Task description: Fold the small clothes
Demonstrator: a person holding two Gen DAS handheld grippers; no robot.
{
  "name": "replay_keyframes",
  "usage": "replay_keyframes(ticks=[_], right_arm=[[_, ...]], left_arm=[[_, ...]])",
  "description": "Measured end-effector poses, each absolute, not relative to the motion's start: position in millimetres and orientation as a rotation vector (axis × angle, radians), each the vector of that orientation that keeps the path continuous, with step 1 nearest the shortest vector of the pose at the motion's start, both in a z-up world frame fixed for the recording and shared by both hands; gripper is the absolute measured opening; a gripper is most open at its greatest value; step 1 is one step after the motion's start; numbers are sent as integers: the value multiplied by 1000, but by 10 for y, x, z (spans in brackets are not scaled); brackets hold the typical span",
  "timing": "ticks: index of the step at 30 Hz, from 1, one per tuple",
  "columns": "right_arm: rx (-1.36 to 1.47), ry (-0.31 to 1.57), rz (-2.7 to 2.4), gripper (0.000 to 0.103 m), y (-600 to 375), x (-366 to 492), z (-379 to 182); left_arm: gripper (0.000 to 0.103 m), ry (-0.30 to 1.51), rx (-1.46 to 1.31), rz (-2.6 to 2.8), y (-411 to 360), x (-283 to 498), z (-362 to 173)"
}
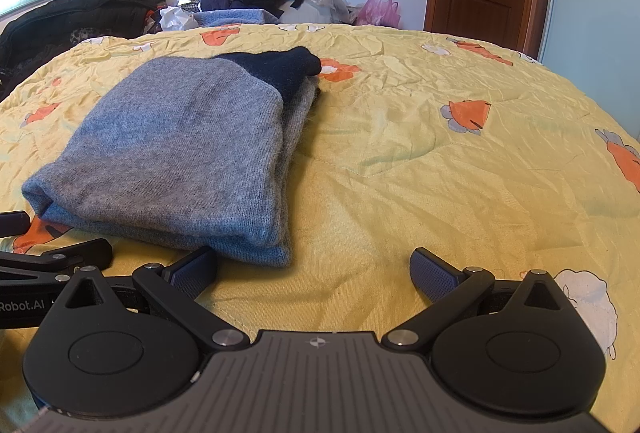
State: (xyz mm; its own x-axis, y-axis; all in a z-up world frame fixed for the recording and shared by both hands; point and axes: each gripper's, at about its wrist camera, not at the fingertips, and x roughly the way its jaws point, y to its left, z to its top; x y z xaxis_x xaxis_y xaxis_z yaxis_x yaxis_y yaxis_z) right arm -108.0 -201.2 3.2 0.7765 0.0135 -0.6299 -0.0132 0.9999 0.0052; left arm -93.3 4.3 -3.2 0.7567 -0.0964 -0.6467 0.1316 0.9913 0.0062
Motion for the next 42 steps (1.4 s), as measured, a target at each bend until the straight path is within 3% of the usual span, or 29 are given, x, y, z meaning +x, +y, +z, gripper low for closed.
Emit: replay_keyframes(ticks=[42], right_arm=[[11,684,18,103,-2052,-1124,56]], left_arm=[[103,734,54,-134,58,-928,17]])
